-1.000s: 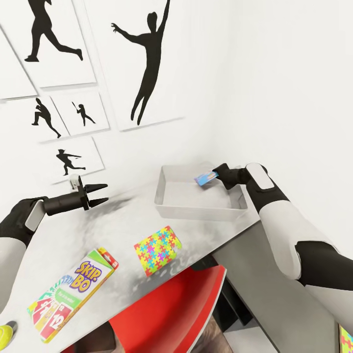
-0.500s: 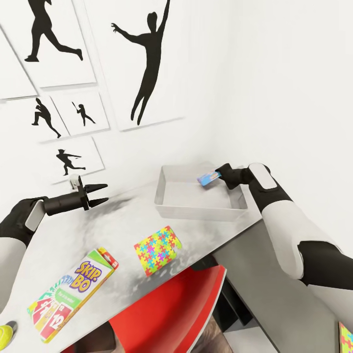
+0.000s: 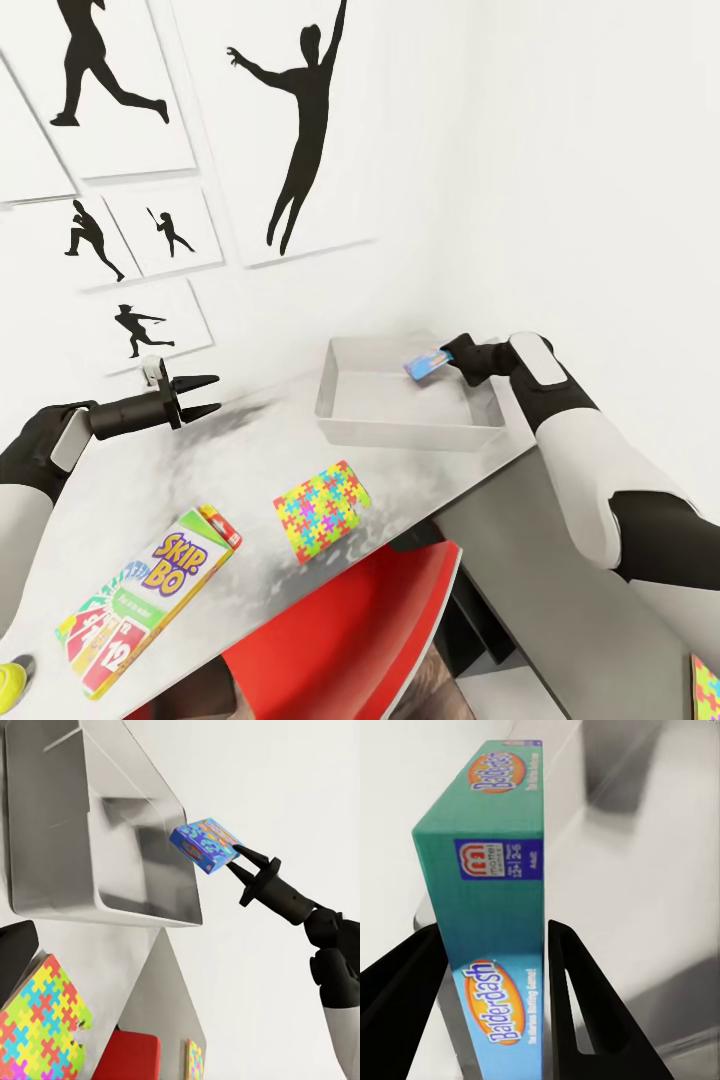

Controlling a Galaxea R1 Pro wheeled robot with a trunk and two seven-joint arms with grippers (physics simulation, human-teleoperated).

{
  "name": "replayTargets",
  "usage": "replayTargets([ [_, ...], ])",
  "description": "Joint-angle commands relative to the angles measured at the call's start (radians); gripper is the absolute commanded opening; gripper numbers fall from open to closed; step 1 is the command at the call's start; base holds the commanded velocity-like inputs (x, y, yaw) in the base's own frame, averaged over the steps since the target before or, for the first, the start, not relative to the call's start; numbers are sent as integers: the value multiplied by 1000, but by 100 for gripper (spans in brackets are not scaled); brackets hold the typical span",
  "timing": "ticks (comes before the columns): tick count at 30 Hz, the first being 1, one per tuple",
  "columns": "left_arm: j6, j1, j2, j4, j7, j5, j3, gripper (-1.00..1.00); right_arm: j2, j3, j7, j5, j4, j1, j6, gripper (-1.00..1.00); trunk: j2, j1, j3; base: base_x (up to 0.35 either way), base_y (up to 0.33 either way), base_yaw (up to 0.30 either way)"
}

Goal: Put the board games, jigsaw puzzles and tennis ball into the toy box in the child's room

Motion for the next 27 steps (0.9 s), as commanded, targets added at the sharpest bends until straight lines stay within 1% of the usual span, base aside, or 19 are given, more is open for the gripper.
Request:
replayTargets([
  [1,5,-1,0,0,-3,-1,1,100,-3,1,-8,-8,-1,-1,5,-100,-2,1,-2,0,0,0],
  [6,5,-1,0,0,-3,0,1,100,-10,0,-9,-9,-1,-1,7,-100,-2,1,-2,0,0,0],
  [27,5,-1,0,0,-3,0,-1,100,-14,0,-11,-8,-1,-9,8,-100,-2,1,-2,0,0,0],
])
